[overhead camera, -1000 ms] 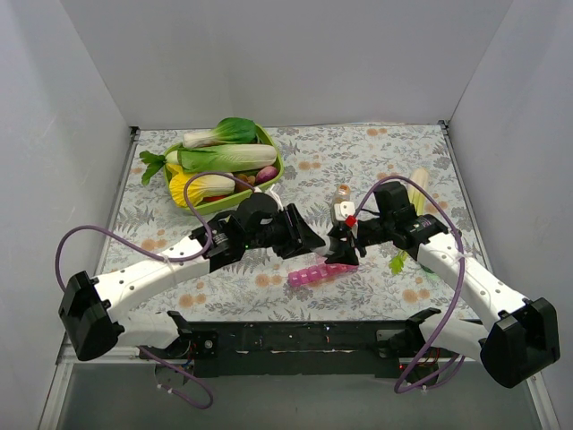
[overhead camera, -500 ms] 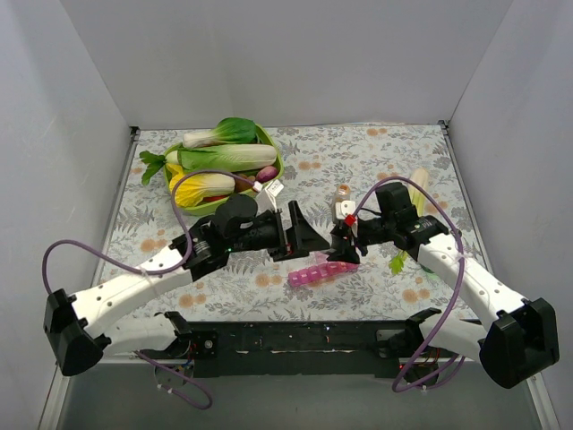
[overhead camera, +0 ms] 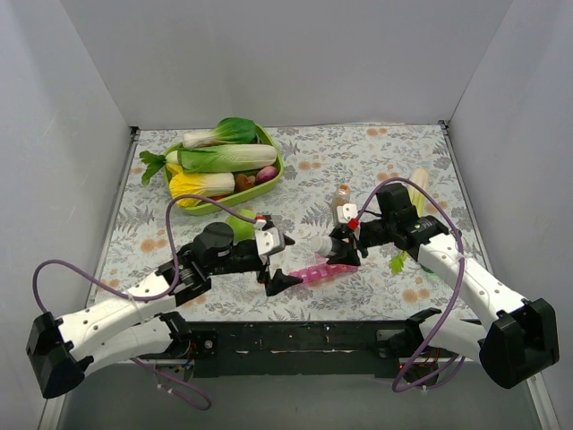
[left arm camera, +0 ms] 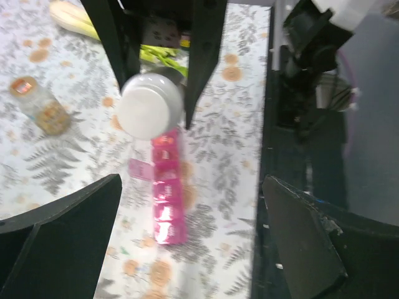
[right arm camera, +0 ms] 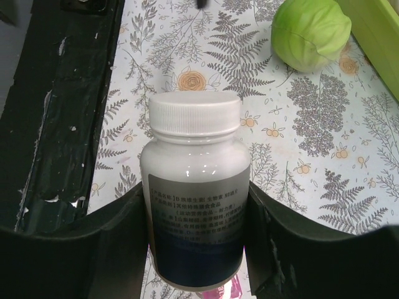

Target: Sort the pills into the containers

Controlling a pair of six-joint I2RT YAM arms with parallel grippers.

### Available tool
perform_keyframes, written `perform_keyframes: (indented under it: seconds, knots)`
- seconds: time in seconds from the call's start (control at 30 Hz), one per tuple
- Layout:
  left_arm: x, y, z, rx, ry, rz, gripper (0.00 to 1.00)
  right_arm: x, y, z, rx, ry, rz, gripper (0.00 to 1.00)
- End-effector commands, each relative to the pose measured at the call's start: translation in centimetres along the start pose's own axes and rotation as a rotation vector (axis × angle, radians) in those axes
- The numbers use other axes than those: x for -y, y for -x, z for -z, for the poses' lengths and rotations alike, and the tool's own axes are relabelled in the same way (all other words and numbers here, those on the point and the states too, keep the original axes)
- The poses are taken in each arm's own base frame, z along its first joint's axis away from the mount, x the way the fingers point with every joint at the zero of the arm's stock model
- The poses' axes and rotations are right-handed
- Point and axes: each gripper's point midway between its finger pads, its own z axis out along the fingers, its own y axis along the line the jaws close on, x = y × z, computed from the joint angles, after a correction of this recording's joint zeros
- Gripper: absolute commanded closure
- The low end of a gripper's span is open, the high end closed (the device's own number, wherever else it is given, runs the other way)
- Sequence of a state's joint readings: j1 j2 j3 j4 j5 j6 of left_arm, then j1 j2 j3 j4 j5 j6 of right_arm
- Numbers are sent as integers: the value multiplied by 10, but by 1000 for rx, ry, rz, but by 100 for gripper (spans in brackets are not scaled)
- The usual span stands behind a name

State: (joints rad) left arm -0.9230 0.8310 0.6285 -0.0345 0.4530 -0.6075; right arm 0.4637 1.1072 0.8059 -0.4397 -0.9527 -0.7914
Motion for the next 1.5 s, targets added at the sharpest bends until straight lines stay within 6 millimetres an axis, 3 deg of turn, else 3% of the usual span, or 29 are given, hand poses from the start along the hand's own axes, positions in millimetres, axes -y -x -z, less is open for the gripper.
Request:
perform_keyframes:
  seconds: [0.0,0.17,0.43,0.8,0.87,0.93,0.97,1.0,1.07,1.13,1.17,1.2,1.27,1.33,1.37,1.47]
  knots:
    - [-33,36,-27,72,42,-366,2,-7,9,2,41,34,37,99]
    - [-38,41,-42,94,31,-373,2,-8,10,2,44,38,43,99]
    - [-31,38,-58,79,-35,-268,28,-9,10,2,48,41,44,99]
    - [-27,22,-70,22,-86,-176,53,-9,10,2,48,43,42,99]
    - [-24,23,-71,21,-95,-144,60,-10,10,2,47,44,40,99]
    - [-24,23,-73,18,-93,-108,82,-10,10,2,46,44,41,99]
    - [-23,22,-73,14,-90,-54,95,-9,9,2,44,42,39,99]
    - [-28,25,-74,15,-51,-16,100,-9,9,2,41,39,39,99]
    - [-33,27,-74,8,-10,75,100,-6,8,3,34,25,39,99]
    - [-45,35,-72,4,99,271,100,-1,5,4,16,-4,36,99]
    - [-52,28,-68,-33,164,370,100,1,5,4,14,-17,28,99]
    - [-59,41,-67,-9,237,543,100,5,3,6,2,-40,19,99]
    - [-65,34,-60,-48,302,752,100,10,2,7,-4,-62,4,99]
    - [-64,45,-57,-19,348,1051,100,15,0,7,-12,-87,-3,99]
    - [-63,35,-56,-64,379,1156,100,17,-1,8,-14,-94,-6,99]
    - [-54,39,-63,-98,368,1413,100,20,-3,7,-18,-98,-23,99]
